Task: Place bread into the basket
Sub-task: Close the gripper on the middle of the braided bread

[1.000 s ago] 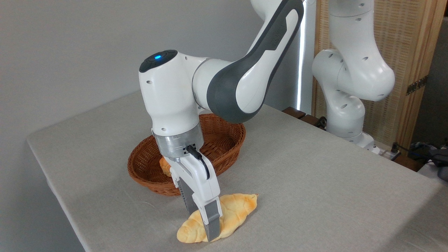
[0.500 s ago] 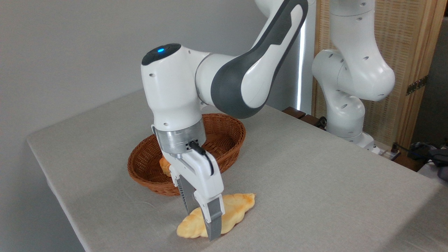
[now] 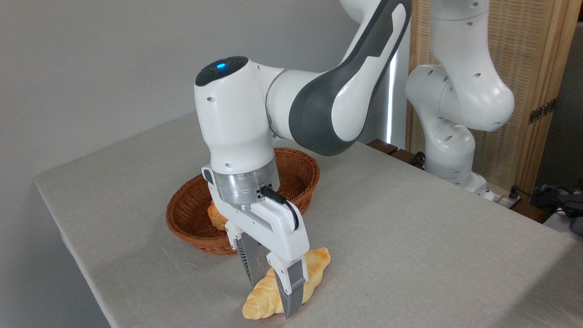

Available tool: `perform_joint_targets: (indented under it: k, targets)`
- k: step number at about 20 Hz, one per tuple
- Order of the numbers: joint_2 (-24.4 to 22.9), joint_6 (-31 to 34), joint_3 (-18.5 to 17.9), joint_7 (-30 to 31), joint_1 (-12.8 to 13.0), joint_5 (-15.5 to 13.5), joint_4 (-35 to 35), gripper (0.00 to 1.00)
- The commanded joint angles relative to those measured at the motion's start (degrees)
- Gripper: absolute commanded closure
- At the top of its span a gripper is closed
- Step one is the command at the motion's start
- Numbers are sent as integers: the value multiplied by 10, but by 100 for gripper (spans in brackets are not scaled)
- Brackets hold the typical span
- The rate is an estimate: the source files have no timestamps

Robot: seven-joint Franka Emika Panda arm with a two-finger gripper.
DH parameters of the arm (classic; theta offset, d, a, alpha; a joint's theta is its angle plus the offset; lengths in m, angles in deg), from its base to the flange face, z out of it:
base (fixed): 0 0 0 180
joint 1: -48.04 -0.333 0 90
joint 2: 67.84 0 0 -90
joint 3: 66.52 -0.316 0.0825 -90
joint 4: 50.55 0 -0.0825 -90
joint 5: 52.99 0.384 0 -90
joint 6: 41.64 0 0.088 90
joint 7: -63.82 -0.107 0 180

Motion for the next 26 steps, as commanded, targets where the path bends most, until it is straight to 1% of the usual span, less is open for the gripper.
perform_joint_targets:
  k: [1, 3, 4, 5, 6, 7, 9, 10, 26]
  targets:
    - [-6, 0, -5, 8, 0, -8, -18, 0]
    - [-6, 0, -5, 23, 0, -8, -21, 1]
    - [-6, 2, -5, 24, 0, -8, -21, 6]
    - [-6, 2, -5, 24, 1, -8, -21, 20]
    - [-7, 2, -5, 23, 1, -8, -21, 40]
    - [-7, 2, -4, 20, 1, -8, -21, 55]
    - [-6, 2, -4, 15, 1, -8, -21, 73]
    - [-6, 2, -4, 15, 1, -8, -21, 78]
    - [-11, 3, -4, 14, 1, -8, -17, 80]
